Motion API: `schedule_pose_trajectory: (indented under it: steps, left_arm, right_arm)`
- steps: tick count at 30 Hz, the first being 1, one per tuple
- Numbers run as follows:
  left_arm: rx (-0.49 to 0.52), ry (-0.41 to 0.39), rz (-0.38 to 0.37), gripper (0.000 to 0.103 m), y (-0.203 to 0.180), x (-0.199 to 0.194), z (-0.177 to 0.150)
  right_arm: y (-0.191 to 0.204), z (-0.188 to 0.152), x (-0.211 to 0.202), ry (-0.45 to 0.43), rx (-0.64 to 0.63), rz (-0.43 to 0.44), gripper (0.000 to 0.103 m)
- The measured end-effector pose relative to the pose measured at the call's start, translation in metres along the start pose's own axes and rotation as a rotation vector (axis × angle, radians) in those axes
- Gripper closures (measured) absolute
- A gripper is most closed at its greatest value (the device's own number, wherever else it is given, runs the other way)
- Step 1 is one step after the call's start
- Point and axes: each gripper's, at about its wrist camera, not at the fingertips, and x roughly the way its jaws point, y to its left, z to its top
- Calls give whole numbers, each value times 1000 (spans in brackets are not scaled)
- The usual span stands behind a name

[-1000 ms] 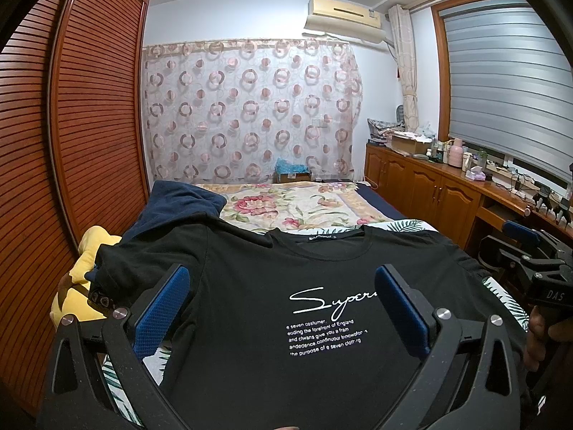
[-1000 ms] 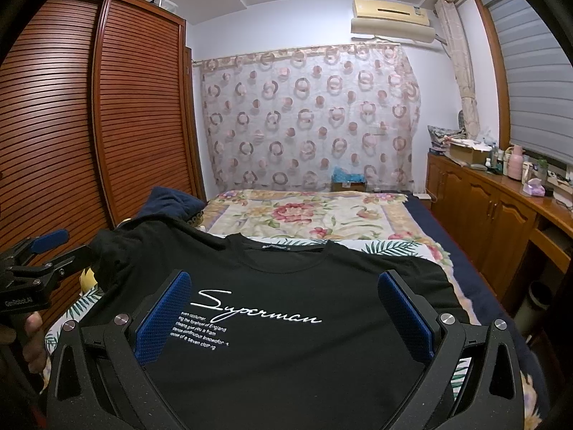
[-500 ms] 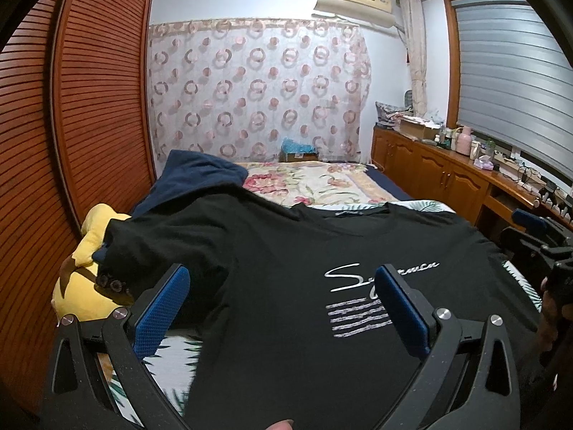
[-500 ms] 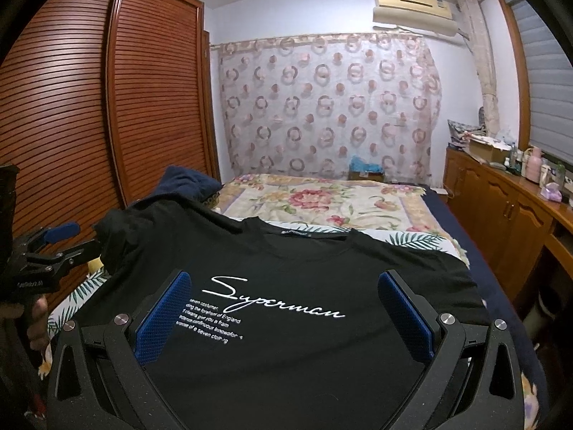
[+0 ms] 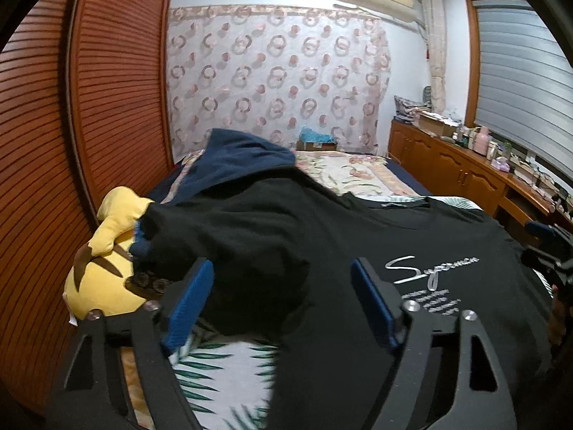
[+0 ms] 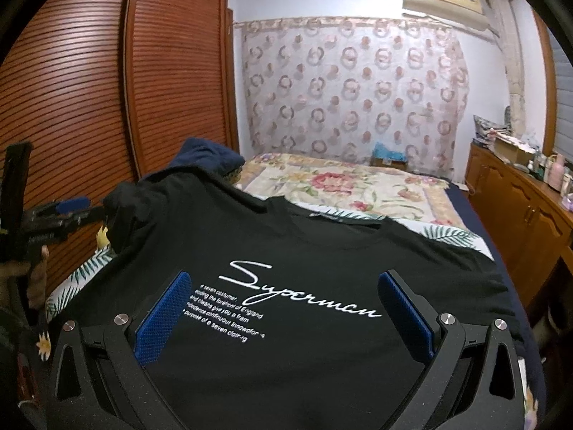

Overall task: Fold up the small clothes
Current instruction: 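Grasp the navy garment on the shirt shoulder with the left tool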

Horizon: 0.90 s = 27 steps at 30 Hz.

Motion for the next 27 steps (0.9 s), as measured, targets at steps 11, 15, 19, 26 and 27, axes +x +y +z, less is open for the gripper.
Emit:
schedule_pose_trajectory:
  steps: [11,15,19,26,27]
  left_arm:
    - [-52,68,68,43,51,39,6]
    - [-93,76,71,48,71,49,10]
    - [-101,95,59,60,77,57,9]
    - [-85,101,49,88,78,59,9]
    - [-85,98,48,93,78,58,9]
  right_arm:
    - [-8,4,17,79,-38,67,0]
    - [-10,6,19,96,-55,76,0]
    - [-13,6,18,103,-61,83,0]
    - [-13,5,17,106,-65,83,0]
    - [-14,5,16,106,-61,83,0]
